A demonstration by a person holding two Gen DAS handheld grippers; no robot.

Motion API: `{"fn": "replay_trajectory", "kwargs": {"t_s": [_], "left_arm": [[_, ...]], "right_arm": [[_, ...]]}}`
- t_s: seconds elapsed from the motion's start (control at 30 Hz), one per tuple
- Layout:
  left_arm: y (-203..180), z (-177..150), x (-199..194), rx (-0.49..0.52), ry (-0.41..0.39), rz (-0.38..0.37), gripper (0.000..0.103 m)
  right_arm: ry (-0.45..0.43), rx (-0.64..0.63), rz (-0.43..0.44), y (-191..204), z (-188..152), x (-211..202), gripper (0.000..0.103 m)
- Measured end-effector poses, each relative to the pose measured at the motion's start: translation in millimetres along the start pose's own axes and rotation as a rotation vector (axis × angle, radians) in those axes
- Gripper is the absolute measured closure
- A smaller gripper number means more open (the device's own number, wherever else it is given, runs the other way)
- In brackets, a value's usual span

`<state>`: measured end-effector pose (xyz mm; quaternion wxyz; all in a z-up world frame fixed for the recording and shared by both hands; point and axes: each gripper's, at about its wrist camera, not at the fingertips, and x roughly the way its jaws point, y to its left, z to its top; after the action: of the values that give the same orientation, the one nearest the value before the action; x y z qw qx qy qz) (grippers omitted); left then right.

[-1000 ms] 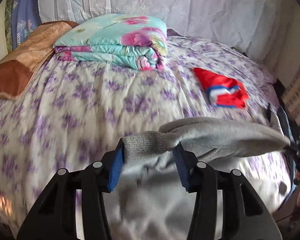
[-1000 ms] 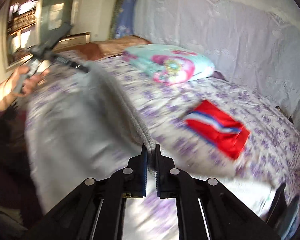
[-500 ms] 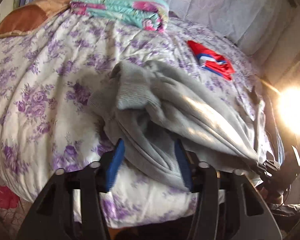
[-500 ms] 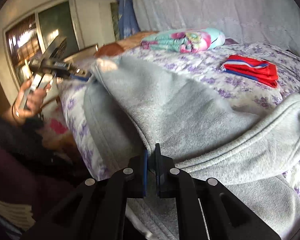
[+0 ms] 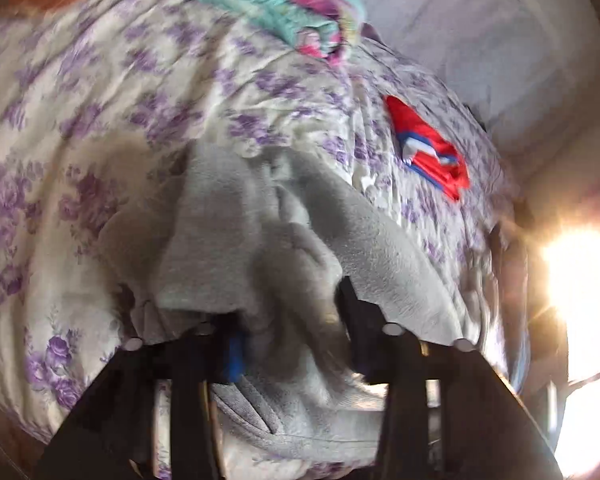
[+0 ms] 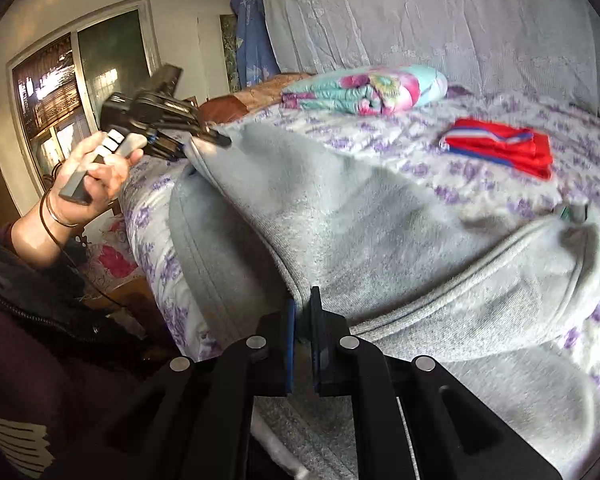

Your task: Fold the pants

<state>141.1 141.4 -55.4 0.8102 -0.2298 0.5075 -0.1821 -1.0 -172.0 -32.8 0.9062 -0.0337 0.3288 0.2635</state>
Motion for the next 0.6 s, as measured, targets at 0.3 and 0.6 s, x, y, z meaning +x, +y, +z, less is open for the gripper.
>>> {"fn": "replay_trajectory", "kwargs": {"t_s": [0.3, 0.6], "left_arm": [[24, -41, 0, 0.094, -0.043, 0.184, 0.067], [14, -63, -37, 0.221, -0.093, 0.196, 0.043]], "right_arm": [[0.103, -0.088, -0.019, 26, -19, 17, 0.095], [0.052, -0.067, -0.046, 27, -12, -13, 0.052]]}}
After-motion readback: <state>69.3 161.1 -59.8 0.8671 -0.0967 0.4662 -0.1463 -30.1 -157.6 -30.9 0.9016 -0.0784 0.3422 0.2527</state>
